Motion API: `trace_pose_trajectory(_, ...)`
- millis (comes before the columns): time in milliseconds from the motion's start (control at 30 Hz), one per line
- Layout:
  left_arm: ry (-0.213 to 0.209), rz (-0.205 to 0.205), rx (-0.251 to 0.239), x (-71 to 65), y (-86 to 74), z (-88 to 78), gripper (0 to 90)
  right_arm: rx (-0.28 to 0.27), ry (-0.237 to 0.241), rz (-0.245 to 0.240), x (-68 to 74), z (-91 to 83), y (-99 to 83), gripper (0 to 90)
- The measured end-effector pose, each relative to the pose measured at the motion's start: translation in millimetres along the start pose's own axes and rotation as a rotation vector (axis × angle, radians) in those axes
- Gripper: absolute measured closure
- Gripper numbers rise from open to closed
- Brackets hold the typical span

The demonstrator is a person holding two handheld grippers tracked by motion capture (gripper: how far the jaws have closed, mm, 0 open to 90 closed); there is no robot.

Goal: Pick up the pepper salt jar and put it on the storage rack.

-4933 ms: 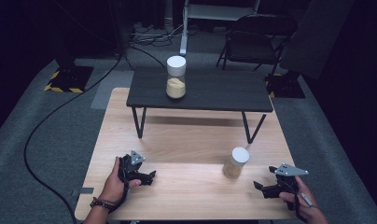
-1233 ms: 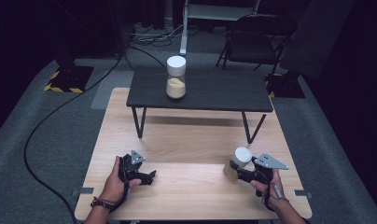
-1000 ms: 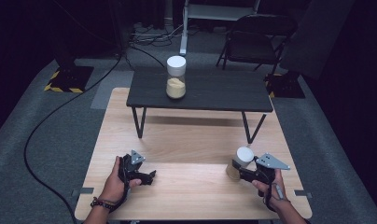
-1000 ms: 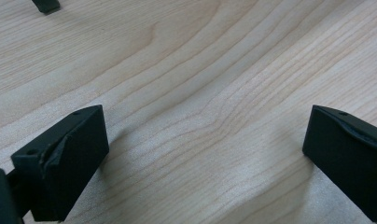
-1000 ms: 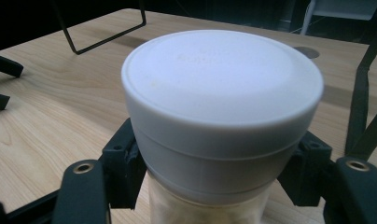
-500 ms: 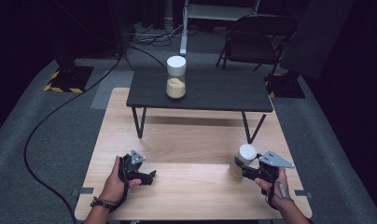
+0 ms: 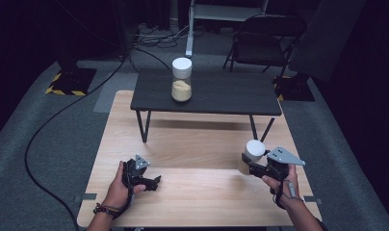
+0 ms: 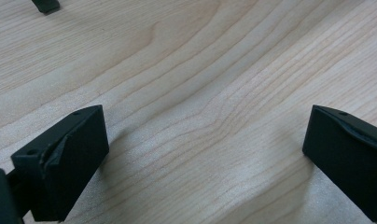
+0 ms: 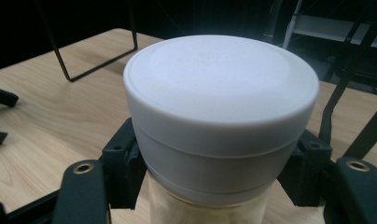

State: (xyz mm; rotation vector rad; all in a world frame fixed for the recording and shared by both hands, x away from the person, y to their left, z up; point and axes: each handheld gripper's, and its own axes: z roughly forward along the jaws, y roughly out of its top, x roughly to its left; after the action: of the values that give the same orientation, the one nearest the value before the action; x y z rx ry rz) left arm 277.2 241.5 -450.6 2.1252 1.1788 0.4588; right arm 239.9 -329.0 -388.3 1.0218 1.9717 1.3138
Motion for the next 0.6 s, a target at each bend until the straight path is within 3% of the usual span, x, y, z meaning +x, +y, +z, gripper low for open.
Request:
trace_pose_trajectory(267,0.0,0.0,0.0,0.0,0.0,0.0,0.5,-0.028,-0.017,0.009,0.8,-2.6,21.0,34.5)
trace_pose_trajectory(433,0.0,0.0,0.0,0.0,0.0,0.0,0.5,-0.038,-0.053,0.032,2.5,-5.6,38.1,34.5)
trace_pose_trajectory(600,0.0,-0.001,0.0,0.0,0.0,0.0,0.5,-0.054,-0.085,0.023,2.4,-9.2,56.3,34.4)
